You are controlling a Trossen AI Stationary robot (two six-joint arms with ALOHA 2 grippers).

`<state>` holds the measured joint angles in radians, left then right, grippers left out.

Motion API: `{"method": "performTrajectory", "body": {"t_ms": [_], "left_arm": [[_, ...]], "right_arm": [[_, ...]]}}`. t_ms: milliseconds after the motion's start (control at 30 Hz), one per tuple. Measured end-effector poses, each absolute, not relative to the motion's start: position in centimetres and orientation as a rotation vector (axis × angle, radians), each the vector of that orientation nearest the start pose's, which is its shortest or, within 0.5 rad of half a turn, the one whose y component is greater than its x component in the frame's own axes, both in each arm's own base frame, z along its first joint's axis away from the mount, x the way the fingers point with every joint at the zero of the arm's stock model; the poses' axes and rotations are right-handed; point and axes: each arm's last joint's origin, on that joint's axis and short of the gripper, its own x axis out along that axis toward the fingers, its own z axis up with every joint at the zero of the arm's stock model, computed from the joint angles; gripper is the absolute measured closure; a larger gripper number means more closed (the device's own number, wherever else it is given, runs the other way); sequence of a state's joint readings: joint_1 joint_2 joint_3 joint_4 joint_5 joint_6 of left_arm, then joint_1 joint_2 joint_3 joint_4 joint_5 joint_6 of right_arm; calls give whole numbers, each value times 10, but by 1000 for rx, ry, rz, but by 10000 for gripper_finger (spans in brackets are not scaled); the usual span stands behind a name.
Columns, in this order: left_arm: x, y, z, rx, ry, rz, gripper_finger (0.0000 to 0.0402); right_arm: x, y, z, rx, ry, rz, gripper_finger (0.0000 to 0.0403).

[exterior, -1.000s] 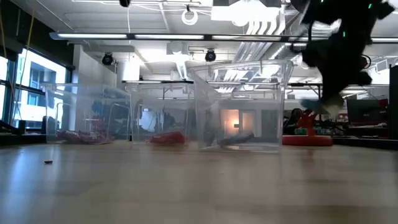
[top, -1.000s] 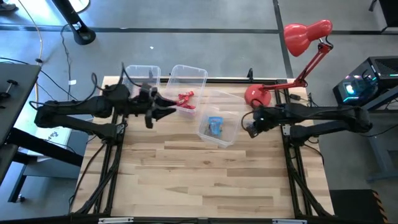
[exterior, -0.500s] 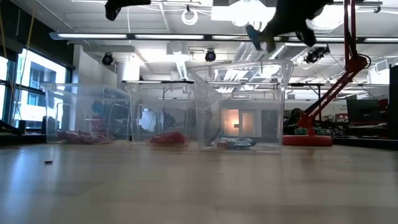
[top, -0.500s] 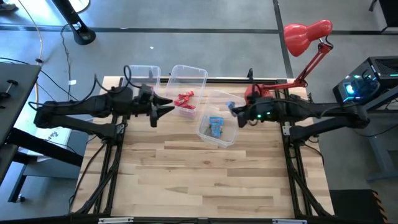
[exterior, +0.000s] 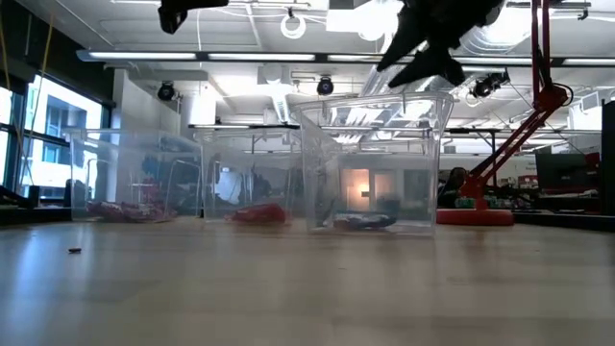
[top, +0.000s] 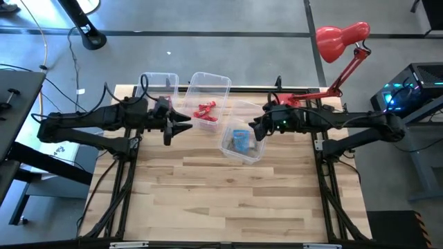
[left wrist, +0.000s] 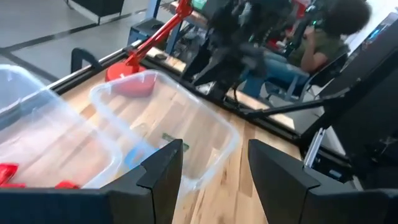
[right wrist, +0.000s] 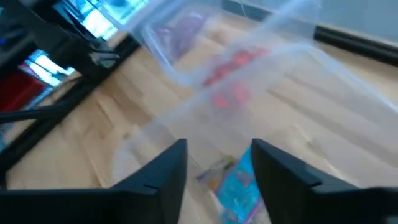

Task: Sort candy
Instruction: Move the right transparent bin to the top right of the table

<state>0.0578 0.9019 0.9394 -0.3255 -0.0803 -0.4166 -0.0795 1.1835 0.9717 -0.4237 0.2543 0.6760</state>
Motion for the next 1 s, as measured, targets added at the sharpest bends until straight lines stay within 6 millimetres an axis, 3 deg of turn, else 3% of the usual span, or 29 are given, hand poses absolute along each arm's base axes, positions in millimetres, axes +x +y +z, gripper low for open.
{"method": "performTrajectory", "body": {"t_ms": [167,333,400,567,767,1000], "left_arm": [[176,13,350,-396,318,224,228],[174,14,343,-381,359,254,228],[175,13,336,-382,381,242,228],[180,13,317,-399,381,236,228],[189,14,307,-424,264,216,228],[189,14,305,-426,250,215,228]], "right_arm": [[252,-23,327,595,471,-360,193],[256,2,340,610,453,-163,209],[258,17,333,619,503,-129,245],[271,56,300,577,652,-119,384],[291,75,265,522,777,-139,399],[301,69,243,462,817,-284,402]]}}
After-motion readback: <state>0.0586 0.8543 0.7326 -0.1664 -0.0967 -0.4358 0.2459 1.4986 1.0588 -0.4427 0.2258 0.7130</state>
